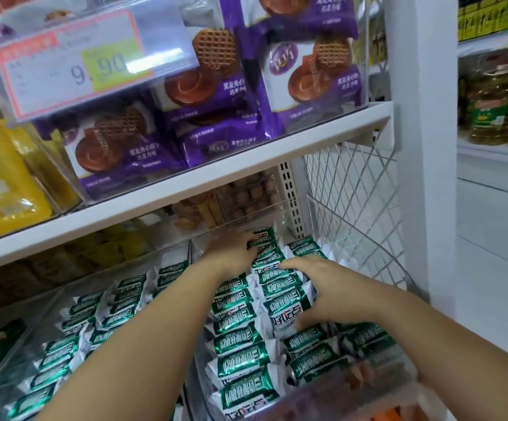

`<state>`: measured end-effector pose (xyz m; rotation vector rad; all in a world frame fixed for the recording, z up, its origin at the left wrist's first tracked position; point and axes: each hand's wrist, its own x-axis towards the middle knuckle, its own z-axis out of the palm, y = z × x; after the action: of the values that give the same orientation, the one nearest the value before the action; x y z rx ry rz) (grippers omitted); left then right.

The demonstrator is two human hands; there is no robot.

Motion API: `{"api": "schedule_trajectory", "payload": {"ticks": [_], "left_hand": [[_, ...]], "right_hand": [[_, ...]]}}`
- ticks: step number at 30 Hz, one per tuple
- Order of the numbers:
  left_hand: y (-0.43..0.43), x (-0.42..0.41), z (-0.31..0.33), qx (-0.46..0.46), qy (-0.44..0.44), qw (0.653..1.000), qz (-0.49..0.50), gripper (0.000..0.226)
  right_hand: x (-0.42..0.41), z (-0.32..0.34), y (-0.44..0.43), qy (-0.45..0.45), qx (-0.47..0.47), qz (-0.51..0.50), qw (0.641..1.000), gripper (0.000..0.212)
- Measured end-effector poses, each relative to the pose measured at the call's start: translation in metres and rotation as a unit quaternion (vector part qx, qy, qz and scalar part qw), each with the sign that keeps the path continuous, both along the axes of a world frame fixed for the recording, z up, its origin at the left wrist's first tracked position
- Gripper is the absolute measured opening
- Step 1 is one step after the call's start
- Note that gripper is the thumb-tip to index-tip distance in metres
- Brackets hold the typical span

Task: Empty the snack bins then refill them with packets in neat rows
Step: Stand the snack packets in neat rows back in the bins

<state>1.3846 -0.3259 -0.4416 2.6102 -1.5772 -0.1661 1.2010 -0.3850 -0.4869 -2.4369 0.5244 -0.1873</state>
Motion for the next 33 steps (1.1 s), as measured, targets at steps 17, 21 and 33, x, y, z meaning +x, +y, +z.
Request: {"api": "schedule_trajectory", "payload": {"ticks": [17, 21, 33], "left_hand": [[-0.008, 0.017, -0.003, -0.103, 0.007, 0.995, 0.007, 0.016], [-0.004, 0.018, -0.002, -0.119, -0.065, 0.991, -0.012, 0.031], [-0.004, 0.029, -0.016, -0.035, 0.011, 0.999, -0.024, 0.048]], "right_hand": [[0.004, -0.005, 0.001, -0.029, -0.029, -0.008, 0.999, 0.092], [0.003, -0.004, 0.001, -0.032, -0.019, -0.009, 0.999, 0.092], [-0.002, 0.007, -0.004, 0.004, -0.001, 0.009, 1.000, 0.089]]}}
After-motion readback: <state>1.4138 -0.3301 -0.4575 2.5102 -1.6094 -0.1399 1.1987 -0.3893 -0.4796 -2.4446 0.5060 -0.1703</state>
